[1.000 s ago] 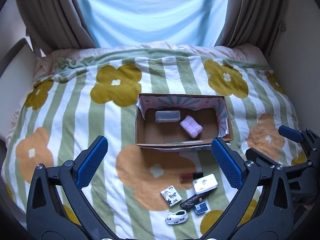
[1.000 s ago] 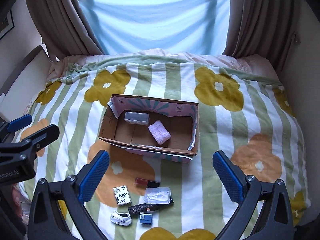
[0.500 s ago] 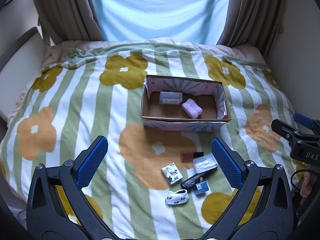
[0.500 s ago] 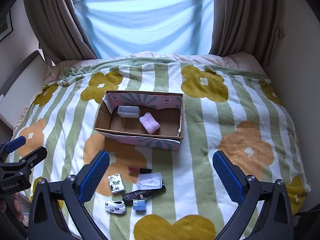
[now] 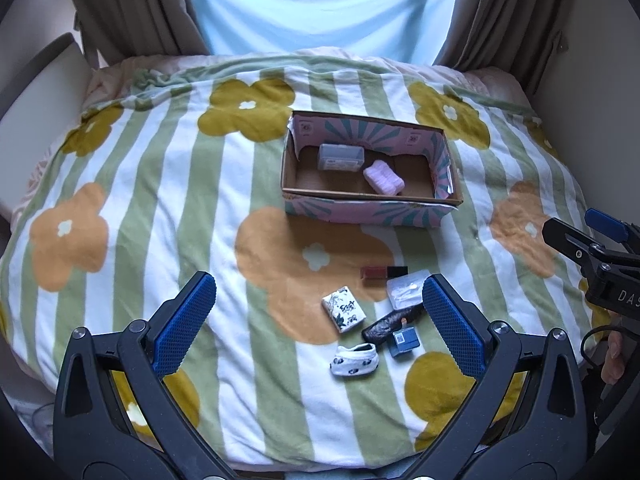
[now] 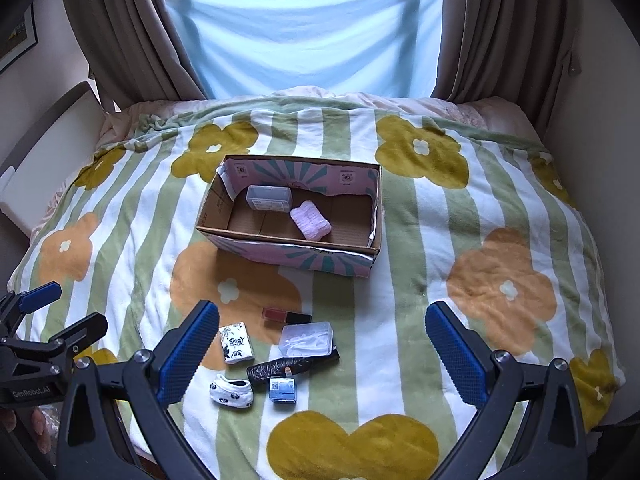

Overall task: Organize objects
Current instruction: 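Move both tools back toward the remaining items, then grasp the white patterned sock with the left tool while the right tool grasps the clear plastic case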

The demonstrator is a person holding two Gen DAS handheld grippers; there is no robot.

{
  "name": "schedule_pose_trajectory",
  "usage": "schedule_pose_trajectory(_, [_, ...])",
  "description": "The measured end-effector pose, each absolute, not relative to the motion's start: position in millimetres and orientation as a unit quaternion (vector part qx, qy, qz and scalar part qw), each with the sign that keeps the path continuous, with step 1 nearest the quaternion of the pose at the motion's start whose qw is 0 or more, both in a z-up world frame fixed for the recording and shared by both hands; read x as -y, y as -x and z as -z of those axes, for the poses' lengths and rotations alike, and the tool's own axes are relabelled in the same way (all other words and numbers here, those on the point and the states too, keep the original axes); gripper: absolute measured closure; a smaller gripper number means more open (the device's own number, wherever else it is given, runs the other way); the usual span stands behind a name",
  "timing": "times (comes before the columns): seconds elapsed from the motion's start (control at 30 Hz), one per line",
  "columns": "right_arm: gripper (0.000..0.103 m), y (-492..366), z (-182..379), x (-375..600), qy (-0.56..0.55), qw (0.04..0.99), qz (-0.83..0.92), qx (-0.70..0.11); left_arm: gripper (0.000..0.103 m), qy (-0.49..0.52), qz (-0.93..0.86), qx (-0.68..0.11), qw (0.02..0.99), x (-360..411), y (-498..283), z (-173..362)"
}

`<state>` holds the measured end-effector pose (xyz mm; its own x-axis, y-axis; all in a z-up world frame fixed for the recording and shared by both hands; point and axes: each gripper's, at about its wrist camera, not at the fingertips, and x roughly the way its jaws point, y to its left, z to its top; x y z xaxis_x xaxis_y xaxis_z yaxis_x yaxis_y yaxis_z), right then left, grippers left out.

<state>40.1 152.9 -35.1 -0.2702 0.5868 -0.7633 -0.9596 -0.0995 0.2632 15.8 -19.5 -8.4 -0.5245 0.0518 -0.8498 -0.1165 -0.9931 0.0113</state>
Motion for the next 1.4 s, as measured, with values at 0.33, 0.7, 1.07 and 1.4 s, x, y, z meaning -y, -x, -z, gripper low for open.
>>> schedule_pose_trajectory(0.33, [0.000,-12,104,-170,0.316,0.535,-0.688,-0.374,0.000,0.550,-0.833,-0.022,0.052,13,-40,81])
schedule_pose_trajectory(0.7, [0.001,33,214,-190,0.381,0.481,-0.694,-0.376,0.001,0.603,-0.796,0.017,0.051,-7,-57,207])
schedule_pose_trajectory(1.07, [0.001,55,266,-222,0.406,0.475,-0.676,-0.390,0.007,0.603,-0.797,0.032,0.009,-11,-49,273])
schedule_pose_trajectory(1.4, [0.021,62,281,-234,0.435,0.461,-0.671,-0.384,0.024,0.605,-0.796,0.017,-0.007,-21,-39,288])
